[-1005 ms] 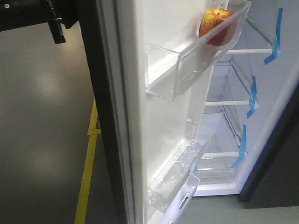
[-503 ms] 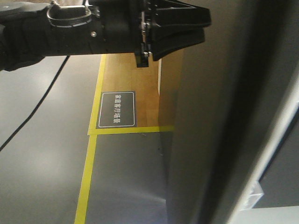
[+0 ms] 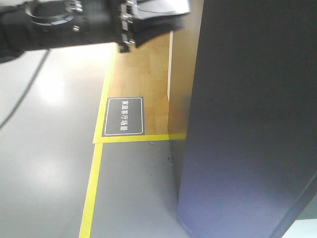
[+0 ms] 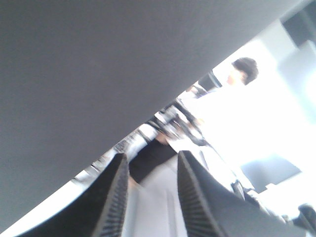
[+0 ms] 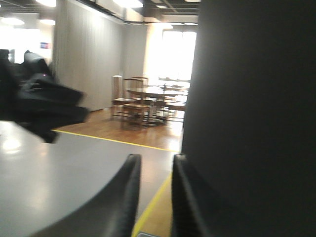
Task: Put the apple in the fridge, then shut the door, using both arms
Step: 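Push the refrigerator door closed with the left gripper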
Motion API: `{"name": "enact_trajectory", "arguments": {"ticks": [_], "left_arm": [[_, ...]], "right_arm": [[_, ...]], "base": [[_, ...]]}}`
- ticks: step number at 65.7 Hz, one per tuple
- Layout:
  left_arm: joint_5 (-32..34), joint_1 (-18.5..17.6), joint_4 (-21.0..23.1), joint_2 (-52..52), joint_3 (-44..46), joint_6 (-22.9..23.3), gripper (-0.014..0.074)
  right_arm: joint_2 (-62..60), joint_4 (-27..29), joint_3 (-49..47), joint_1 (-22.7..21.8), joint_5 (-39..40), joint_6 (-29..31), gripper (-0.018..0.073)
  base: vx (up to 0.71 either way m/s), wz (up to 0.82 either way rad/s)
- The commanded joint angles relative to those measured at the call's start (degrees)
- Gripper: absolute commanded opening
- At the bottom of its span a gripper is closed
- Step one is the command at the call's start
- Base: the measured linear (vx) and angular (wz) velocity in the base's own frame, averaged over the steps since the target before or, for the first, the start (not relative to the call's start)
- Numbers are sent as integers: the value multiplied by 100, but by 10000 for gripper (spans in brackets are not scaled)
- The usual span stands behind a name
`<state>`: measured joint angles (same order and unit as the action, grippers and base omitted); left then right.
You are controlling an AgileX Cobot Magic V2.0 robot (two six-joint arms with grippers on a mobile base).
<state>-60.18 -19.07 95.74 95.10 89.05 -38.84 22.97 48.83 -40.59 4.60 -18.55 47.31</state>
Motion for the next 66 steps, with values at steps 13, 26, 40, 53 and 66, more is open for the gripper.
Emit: {"name": "enact_trajectory", "arguments": {"ticks": [13, 26, 40, 53, 66], "left_arm": [[-68, 1085, -584, -565, 186, -97, 251], [152, 1845, -2068, -886, 181, -68, 251], [294, 2092, -3517, -1142, 181, 0, 251], [415, 2092, -4331, -1159, 181, 436, 251], [499, 2092, -4846, -1159, 181, 692, 251]], "right_arm": [[1706, 10, -144, -3, 2594, 357, 597], [3099, 61, -956, -3, 2965, 772, 581], [4298, 298, -1904, -3, 3332, 815, 553], [5190, 442, -2445, -8, 3567, 834, 553], [5893, 627, -2835, -8, 3873, 856, 553]], "base": [[0, 0], [0, 0], [0, 0], [0, 0], [0, 0]]}}
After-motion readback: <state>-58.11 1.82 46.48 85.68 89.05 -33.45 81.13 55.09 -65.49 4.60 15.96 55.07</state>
